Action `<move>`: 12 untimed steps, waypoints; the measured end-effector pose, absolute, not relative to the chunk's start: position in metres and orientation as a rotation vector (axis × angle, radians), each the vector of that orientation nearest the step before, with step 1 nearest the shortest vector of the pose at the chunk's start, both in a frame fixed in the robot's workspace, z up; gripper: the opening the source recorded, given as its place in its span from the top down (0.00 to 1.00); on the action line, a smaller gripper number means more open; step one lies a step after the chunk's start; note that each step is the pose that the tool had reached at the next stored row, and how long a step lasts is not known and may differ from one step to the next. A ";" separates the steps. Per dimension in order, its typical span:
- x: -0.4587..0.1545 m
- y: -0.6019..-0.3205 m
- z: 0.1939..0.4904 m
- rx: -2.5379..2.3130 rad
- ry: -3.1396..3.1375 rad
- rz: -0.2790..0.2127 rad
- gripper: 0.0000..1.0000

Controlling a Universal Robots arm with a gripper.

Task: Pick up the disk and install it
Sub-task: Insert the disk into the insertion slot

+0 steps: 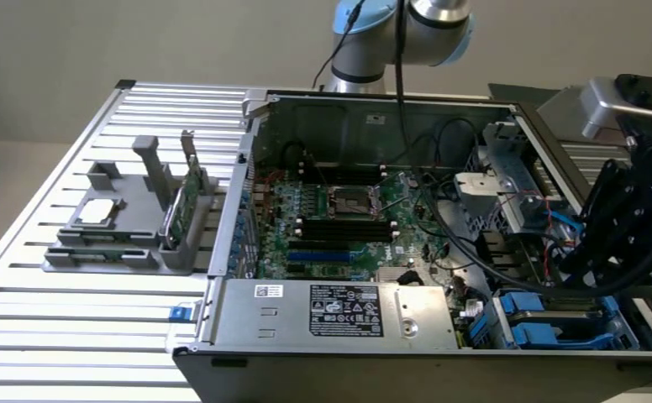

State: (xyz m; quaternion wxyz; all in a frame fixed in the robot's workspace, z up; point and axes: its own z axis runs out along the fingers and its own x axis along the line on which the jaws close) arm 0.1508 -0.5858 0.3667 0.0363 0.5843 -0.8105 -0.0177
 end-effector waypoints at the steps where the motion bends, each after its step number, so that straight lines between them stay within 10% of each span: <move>1: 0.151 -0.586 0.367 1.774 -2.504 -0.055 0.69; 12: 0.151 -0.586 0.367 1.546 -2.655 -0.065 0.69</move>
